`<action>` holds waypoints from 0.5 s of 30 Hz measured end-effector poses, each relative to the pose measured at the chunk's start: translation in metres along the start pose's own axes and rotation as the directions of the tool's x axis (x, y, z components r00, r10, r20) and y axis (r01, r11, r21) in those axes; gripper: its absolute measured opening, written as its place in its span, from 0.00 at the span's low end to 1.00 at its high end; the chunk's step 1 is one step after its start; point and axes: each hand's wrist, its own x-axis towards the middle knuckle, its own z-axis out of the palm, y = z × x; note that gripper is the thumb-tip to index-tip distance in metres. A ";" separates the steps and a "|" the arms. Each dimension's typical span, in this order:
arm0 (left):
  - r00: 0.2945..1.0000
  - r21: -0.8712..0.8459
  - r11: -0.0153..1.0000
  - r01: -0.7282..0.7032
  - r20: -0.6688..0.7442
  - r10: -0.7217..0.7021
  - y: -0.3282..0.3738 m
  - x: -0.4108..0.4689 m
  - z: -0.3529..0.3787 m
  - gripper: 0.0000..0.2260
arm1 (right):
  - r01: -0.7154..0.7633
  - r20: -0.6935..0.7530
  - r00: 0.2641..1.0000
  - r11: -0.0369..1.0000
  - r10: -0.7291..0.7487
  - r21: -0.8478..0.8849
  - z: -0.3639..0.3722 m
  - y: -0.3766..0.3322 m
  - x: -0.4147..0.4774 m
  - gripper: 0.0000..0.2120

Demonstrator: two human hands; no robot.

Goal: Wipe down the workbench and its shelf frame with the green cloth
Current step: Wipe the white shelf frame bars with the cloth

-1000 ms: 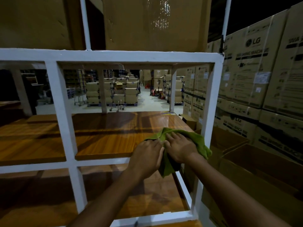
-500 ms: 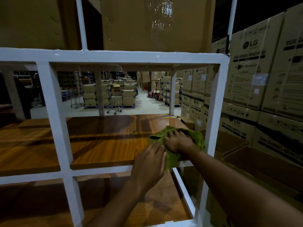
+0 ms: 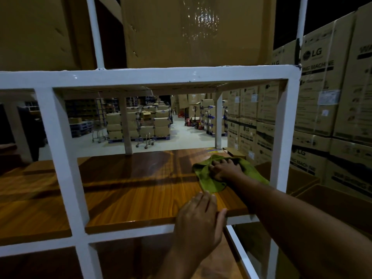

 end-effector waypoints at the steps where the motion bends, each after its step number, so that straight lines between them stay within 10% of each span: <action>1: 1.000 0.012 1.000 -0.010 -0.003 0.010 -0.001 0.000 0.001 0.20 | 0.008 0.006 1.000 1.000 -0.008 -0.006 -0.003 -0.001 0.003 0.28; 11: 0.984 0.124 0.988 -0.088 -0.145 0.106 -0.008 0.002 0.016 0.24 | -0.073 0.005 0.997 0.969 0.076 -0.238 -0.027 -0.028 0.046 0.27; 15: 0.976 0.140 0.985 -0.096 -0.183 0.121 -0.007 0.002 0.017 0.22 | 0.009 0.062 0.998 0.996 -0.004 -0.084 -0.018 -0.019 0.037 0.32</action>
